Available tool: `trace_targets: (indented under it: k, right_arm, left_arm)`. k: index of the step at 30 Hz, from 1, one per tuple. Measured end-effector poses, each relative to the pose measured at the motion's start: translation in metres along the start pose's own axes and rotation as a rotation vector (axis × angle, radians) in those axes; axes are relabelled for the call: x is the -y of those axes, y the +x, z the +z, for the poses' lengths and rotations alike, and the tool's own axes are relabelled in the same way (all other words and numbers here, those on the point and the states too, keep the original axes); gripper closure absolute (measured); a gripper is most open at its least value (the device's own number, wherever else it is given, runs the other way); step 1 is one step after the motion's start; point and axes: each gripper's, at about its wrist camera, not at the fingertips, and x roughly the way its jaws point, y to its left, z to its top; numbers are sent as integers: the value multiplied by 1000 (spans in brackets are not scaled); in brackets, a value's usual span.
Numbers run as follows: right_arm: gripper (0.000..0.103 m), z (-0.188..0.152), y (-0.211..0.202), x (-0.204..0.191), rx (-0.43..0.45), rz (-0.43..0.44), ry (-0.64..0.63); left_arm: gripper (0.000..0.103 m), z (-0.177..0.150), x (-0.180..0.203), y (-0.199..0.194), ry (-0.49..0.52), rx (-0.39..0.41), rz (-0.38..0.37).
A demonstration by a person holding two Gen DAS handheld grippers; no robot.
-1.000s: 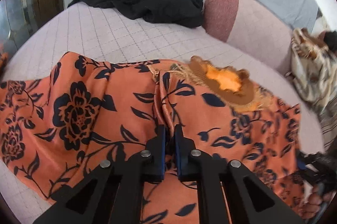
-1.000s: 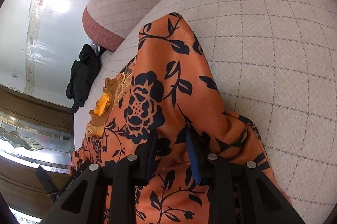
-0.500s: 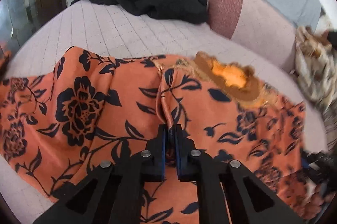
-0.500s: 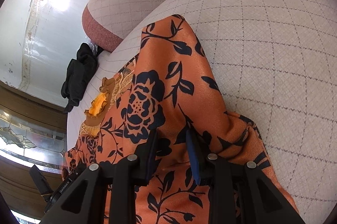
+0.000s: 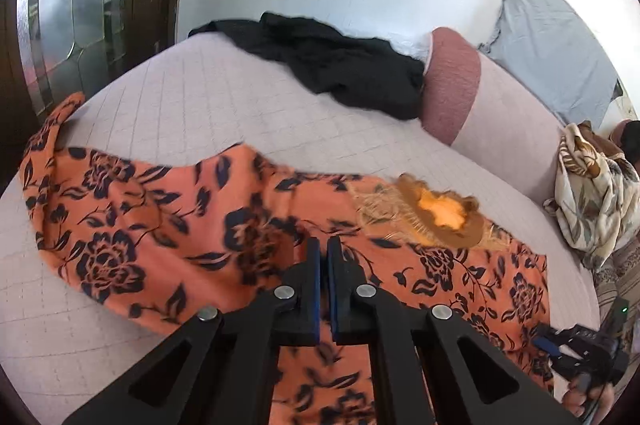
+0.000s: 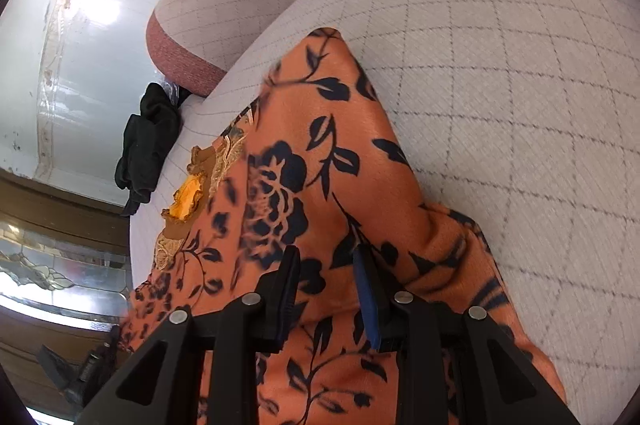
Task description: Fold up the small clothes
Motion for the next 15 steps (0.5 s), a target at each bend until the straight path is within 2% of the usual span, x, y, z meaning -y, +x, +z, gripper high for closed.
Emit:
trace_targets:
  k: [2, 4, 6, 9, 11, 12, 13, 14, 15]
  right_arm:
    - [71, 0, -10, -3, 24, -29, -12]
    - [70, -1, -22, -13, 114, -76, -83]
    - [70, -1, -25, -24, 158, -87, -148]
    - [70, -6, -11, -35, 123, -57, -193]
    - [69, -9, 7, -32, 43, -88, -182]
    - [71, -9, 14, -29, 19, -100, -174]
    - [71, -10, 13, -29, 44, -97, -180]
    - [71, -10, 12, -31, 45, -101, -190]
    - [71, -10, 11, -34, 38, -109, -200]
  left_arm:
    - [101, -2, -7, 9, 10, -53, 31]
    - [101, -5, -14, 20, -6, -106, 69]
    - [101, -7, -22, 23, -53, -125, 64]
    - [101, 1, -40, 12, -117, -71, 80]
    - [100, 6, -57, 3, -160, -31, 154]
    - [93, 7, -65, 0, -185, -24, 182]
    - [76, 7, -79, -4, -240, -18, 214]
    - [67, 8, -94, -10, -304, -3, 244]
    - [53, 8, -106, -18, -350, 23, 269]
